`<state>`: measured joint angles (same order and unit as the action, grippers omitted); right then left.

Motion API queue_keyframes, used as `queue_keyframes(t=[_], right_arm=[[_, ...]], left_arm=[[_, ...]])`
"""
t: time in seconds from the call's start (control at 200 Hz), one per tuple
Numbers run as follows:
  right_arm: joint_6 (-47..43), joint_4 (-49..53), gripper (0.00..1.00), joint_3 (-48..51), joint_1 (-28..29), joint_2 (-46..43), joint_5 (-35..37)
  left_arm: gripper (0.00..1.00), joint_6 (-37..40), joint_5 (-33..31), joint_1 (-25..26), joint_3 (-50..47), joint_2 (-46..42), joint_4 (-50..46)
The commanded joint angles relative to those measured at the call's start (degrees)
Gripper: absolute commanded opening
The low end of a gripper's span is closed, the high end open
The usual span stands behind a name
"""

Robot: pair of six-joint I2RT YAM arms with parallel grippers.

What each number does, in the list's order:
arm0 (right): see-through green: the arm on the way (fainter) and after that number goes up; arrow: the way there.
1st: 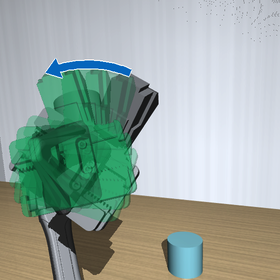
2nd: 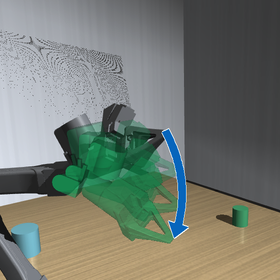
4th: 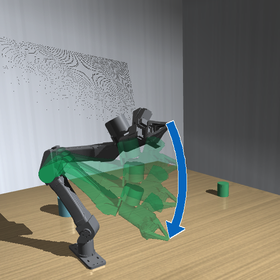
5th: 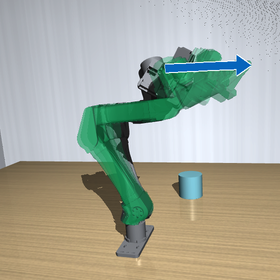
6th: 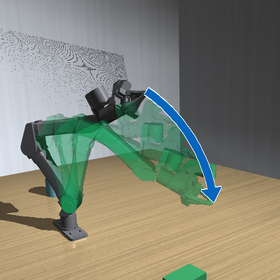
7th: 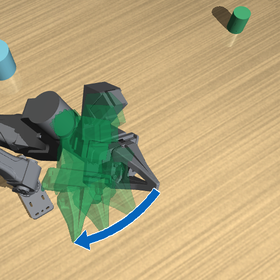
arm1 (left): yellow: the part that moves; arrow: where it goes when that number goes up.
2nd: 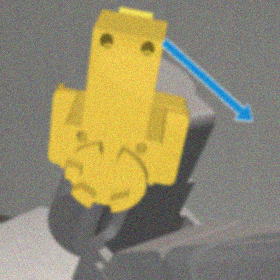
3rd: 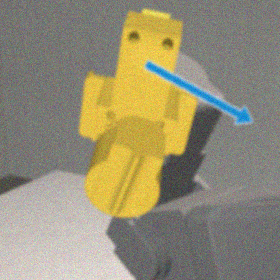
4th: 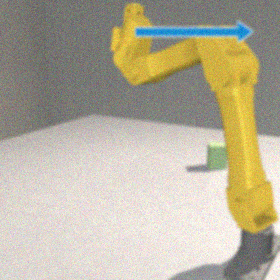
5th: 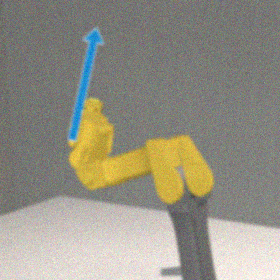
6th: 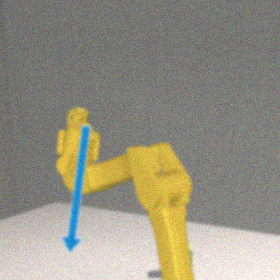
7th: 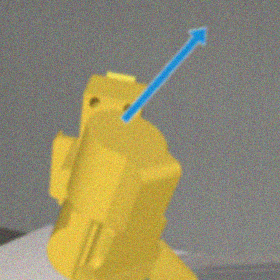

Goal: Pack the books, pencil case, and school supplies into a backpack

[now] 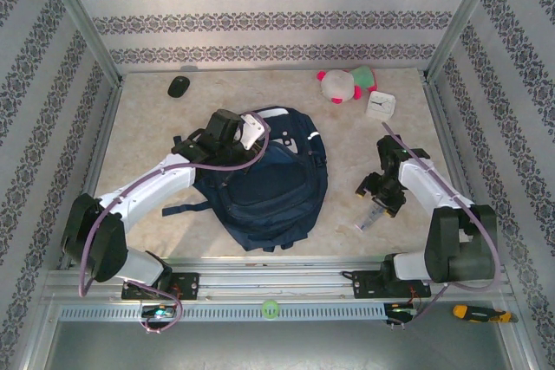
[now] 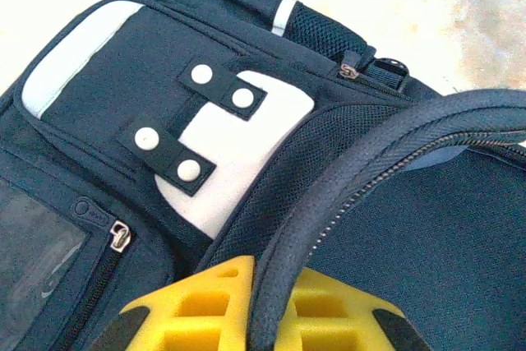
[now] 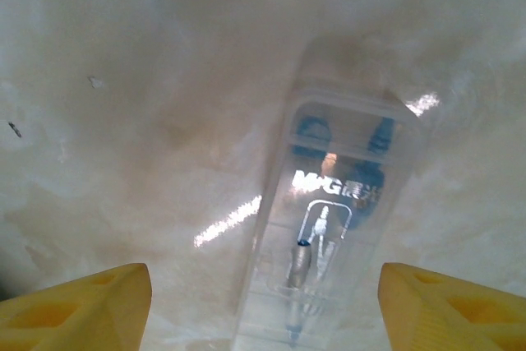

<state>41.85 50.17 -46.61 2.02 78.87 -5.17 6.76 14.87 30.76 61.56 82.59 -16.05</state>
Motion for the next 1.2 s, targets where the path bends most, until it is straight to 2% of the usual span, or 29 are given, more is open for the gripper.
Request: queue_keyframes(t=[0.0, 0.26, 0.55, 0.66, 0.754, 0.989, 1.194], right_arm=[[2.28, -1.09, 0.74, 1.51, 0.28, 0.54, 0.92], [3.76, -3.44, 0.77, 6.44, 0.18, -1.96, 1.63], [3.86, -8.62, 0.75, 10.02, 0.35, 0.97, -1.23], [3.30, -9.13, 0.68, 11.00, 0.31, 1.28, -0.81], [2.83, -9.25, 0.66, 11.17, 0.35, 1.21, -0.25], [0.56, -10.85, 0.41, 11.37, 0.52, -0.17, -0.59], [-3.41, -13.18, 0.35, 10.76, 3.75, -9.00, -2.66]], left_arm=[[0.01, -0.79, -3.57, -0.09, -0.50, -1.76, 2.96], [0.01, -1.58, -2.74, -0.07, -0.69, -1.84, 3.46], [0.01, -1.00, -2.00, -0.01, -0.85, -2.56, 3.22], [0.01, -1.64, -0.95, -0.08, -1.26, -2.95, 3.90], [0.01, -2.01, -0.60, -0.09, -1.72, -3.33, 4.23], [0.01, -1.93, -0.80, -0.02, -1.86, -3.17, 5.18], [0.01, -3.45, -0.54, -0.03, -0.47, -1.66, 3.96]])
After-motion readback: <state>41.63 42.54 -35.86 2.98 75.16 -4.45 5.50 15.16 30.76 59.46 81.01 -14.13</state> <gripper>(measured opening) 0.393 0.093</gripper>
